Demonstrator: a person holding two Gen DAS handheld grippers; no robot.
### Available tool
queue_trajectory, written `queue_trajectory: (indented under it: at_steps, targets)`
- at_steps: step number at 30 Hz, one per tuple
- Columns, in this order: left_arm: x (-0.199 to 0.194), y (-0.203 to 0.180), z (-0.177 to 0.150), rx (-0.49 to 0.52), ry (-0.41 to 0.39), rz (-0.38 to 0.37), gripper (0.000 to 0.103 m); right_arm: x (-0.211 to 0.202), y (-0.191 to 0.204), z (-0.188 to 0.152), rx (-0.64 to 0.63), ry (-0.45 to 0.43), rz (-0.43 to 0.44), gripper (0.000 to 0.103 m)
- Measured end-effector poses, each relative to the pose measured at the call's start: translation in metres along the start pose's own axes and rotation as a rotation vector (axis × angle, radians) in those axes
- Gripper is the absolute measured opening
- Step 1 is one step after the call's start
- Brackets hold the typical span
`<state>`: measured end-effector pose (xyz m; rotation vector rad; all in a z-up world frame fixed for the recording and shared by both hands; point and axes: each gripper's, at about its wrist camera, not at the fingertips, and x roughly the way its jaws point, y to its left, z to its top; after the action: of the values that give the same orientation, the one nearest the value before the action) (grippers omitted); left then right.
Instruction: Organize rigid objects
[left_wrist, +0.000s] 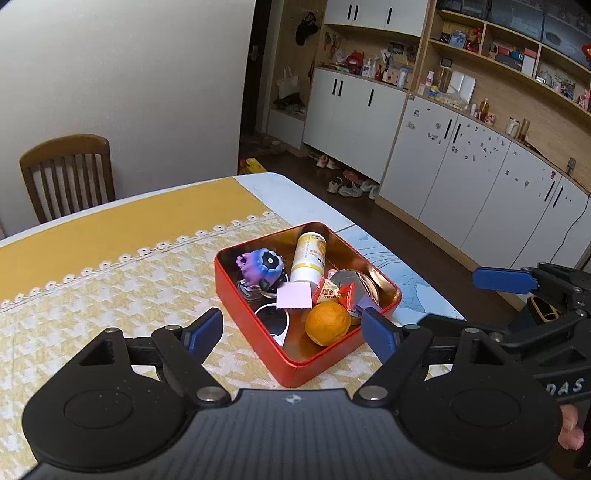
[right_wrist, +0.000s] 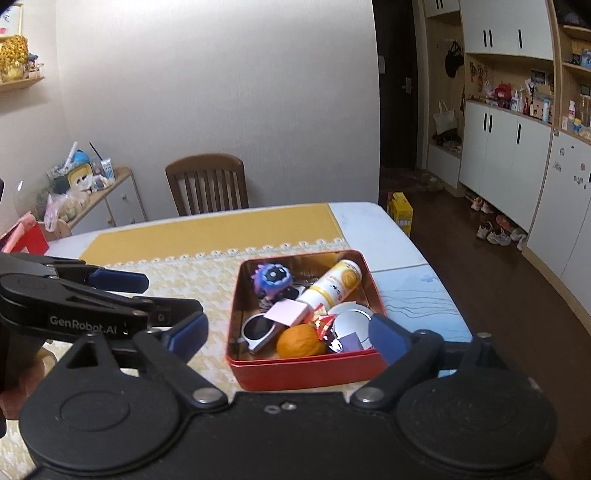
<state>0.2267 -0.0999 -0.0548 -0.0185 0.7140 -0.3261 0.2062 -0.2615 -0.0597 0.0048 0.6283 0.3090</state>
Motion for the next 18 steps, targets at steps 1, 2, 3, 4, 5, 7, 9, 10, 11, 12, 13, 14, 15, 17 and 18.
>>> queue_trajectory:
  at_steps: [1,2,3,4,5,7,9,10,11,12,13,14,15,17,18]
  targets:
    - [-0.004,-0.001,-0.001,0.002,-0.004,0.007,0.082,-0.003,0.002,-0.001,0.001,-0.005,0.000,0.100]
    - [-0.008,-0.002,-0.002,0.002,-0.006,0.009,0.082,-0.006,0.003,-0.002,0.002,-0.009,0.003,0.102]
    - [-0.011,-0.002,-0.003,0.000,-0.009,0.009,0.084,-0.010,0.005,-0.003,0.001,-0.012,0.001,0.103]
    - [-0.014,-0.002,-0.004,-0.002,-0.010,0.007,0.088,-0.013,0.006,-0.004,0.000,-0.018,-0.002,0.103]
    - [-0.017,-0.001,-0.006,-0.005,-0.011,0.007,0.091,-0.015,0.006,-0.005,0.001,-0.023,-0.004,0.103]
    - [-0.023,0.000,-0.009,-0.012,-0.015,0.013,0.094,-0.020,0.007,-0.006,0.003,-0.026,-0.014,0.103]
    - [-0.027,0.002,-0.011,-0.022,-0.012,0.013,0.094,-0.025,0.007,-0.007,0.009,-0.034,-0.018,0.103]
    - [-0.029,0.002,-0.012,-0.028,-0.008,0.013,0.094,-0.028,0.008,-0.008,0.011,-0.036,-0.018,0.103]
    - [-0.031,0.003,-0.013,-0.035,-0.006,0.015,0.094,-0.030,0.008,-0.008,0.013,-0.037,-0.019,0.103]
    - [-0.034,0.004,-0.014,-0.040,-0.007,0.015,0.094,-0.033,0.009,-0.009,0.016,-0.039,-0.019,0.103]
    - [-0.036,0.004,-0.016,-0.045,-0.008,0.012,0.094,-0.036,0.009,-0.010,0.020,-0.042,-0.017,0.103]
    - [-0.038,0.004,-0.017,-0.050,-0.008,0.013,0.094,-0.038,0.010,-0.010,0.022,-0.045,-0.018,0.103]
    - [-0.040,0.005,-0.018,-0.054,-0.007,0.014,0.094,-0.040,0.011,-0.010,0.022,-0.047,-0.019,0.103]
    - [-0.044,0.004,-0.020,-0.058,-0.010,0.017,0.094,-0.043,0.013,-0.011,0.020,-0.049,-0.022,0.103]
    - [-0.046,0.003,-0.021,-0.057,-0.013,0.022,0.094,-0.044,0.015,-0.011,0.018,-0.051,-0.022,0.103]
